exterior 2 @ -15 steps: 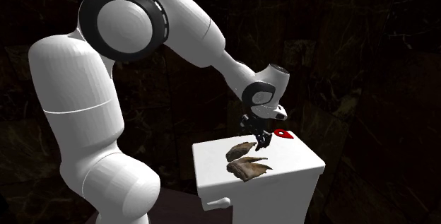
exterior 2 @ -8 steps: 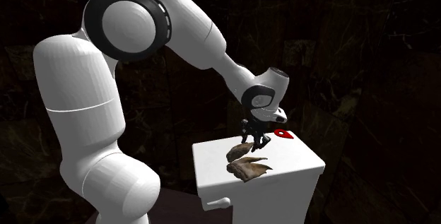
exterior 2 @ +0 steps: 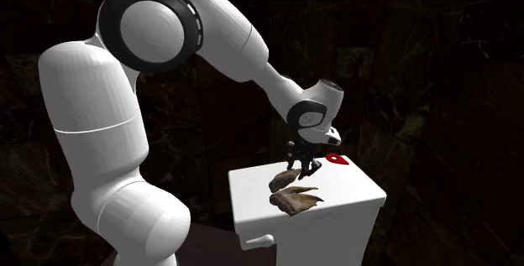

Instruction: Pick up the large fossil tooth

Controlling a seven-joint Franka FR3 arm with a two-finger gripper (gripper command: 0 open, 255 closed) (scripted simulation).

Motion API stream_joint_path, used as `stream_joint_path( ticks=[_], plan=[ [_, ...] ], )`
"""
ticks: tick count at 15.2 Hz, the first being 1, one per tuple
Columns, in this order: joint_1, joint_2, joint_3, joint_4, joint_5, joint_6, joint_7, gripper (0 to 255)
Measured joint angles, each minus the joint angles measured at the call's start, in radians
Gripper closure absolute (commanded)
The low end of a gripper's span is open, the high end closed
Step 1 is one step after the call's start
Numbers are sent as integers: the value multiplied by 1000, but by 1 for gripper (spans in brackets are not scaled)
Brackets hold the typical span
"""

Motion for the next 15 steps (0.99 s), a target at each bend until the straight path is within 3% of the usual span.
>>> stream_joint_path(
  ticks=[15],
  plan=[
    [-4,-108,6,85,-90,-169,95,255]
  ],
)
